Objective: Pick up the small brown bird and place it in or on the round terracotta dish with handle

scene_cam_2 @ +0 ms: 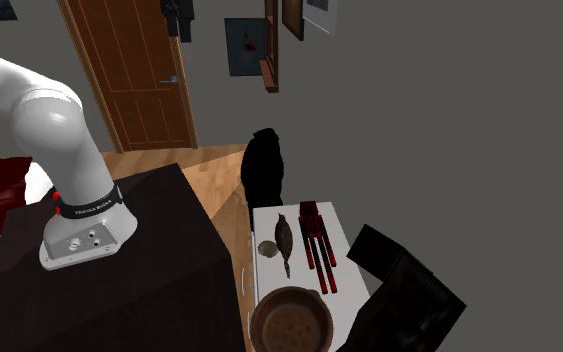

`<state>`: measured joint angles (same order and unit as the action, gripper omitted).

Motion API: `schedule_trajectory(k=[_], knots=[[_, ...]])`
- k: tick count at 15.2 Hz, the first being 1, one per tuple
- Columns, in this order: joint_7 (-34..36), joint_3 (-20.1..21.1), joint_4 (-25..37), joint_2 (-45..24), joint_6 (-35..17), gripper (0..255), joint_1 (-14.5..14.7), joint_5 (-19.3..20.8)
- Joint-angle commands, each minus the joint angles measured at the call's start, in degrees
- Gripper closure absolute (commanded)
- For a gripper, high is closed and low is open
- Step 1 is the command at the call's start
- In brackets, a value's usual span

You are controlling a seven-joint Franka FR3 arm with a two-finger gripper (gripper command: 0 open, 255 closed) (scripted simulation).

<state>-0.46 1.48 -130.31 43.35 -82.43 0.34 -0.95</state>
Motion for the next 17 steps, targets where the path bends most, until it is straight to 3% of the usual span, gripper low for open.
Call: schedule_trajectory(k=[1,10,17], knots=[[0.0,0.0,0.0,0.0,0.0,0,0.0,0.0],[-13.0,-6.6,-18.1,4.4,-15.8,0,0.1,7.2],[-22.7,-13.4,-28.2,1.5,-30.9,0,-1.3,14.1]])
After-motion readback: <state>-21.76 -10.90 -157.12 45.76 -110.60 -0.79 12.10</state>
